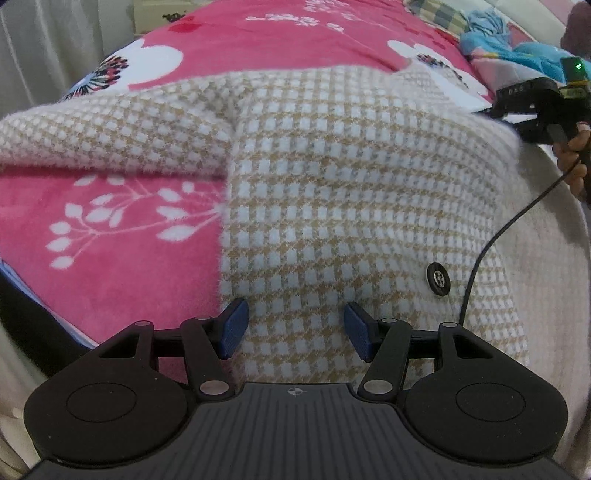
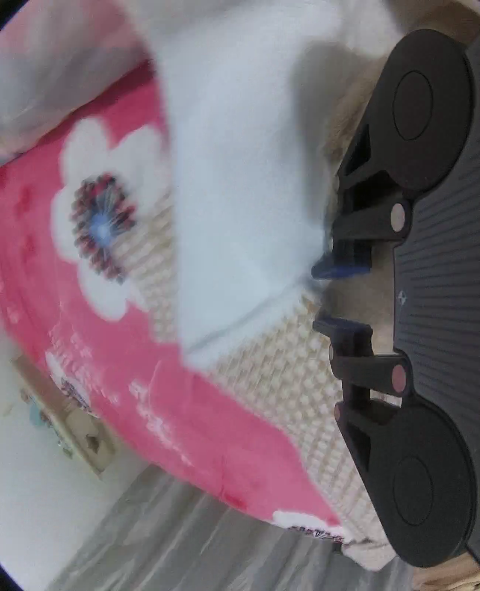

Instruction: Fold clothes

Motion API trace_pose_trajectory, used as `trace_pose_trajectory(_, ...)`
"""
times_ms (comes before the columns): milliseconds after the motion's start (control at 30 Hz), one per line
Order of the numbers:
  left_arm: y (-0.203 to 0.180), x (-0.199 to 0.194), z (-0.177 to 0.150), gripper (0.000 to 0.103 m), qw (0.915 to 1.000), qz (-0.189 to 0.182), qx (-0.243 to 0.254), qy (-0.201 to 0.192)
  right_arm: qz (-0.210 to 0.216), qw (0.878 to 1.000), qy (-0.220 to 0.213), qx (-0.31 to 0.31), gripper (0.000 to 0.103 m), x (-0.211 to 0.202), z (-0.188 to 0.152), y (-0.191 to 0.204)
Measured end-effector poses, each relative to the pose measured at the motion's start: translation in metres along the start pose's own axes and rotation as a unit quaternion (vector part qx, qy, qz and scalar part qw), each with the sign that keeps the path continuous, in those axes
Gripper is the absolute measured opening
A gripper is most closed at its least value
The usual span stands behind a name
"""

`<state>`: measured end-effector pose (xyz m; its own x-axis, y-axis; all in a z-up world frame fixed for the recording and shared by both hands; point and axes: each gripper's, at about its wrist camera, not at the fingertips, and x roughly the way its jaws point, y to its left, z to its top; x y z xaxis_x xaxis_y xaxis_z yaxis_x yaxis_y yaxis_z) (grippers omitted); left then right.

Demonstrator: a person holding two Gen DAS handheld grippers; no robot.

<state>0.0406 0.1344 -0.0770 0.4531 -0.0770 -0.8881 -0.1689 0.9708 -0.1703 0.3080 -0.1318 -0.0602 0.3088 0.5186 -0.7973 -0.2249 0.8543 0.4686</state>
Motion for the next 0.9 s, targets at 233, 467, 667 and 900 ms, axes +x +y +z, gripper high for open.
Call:
trace_pose_trajectory(233,0.0,0.001,0.0,0.059,1.0,-0.001,0.001,0.0,-0.004,0.993,-0.099,-0.067,0.076,-0.047,0.042,0.057)
trace_pose_trajectory(467,0.001,0.001,0.0,0.06,1.0,-0.001,-0.001,-0.002,-0.078,0.994,0.05,-0.056,0.089,0.041,0.086,0.112)
trace_pose_trajectory(667,0.003,0.001,0.0,0.061,0.9999,-0.006,-0.007,-0.003,-0.163,0.978,0.117,0.052,0.089,0.089,0.104,0.097)
trace_pose_trajectory(900,0.004,0.001,0.0,0.063,0.9999,-0.012,-0.011,-0.004,-0.216,0.964,0.153,0.007,0.092,0.123,0.1,0.112)
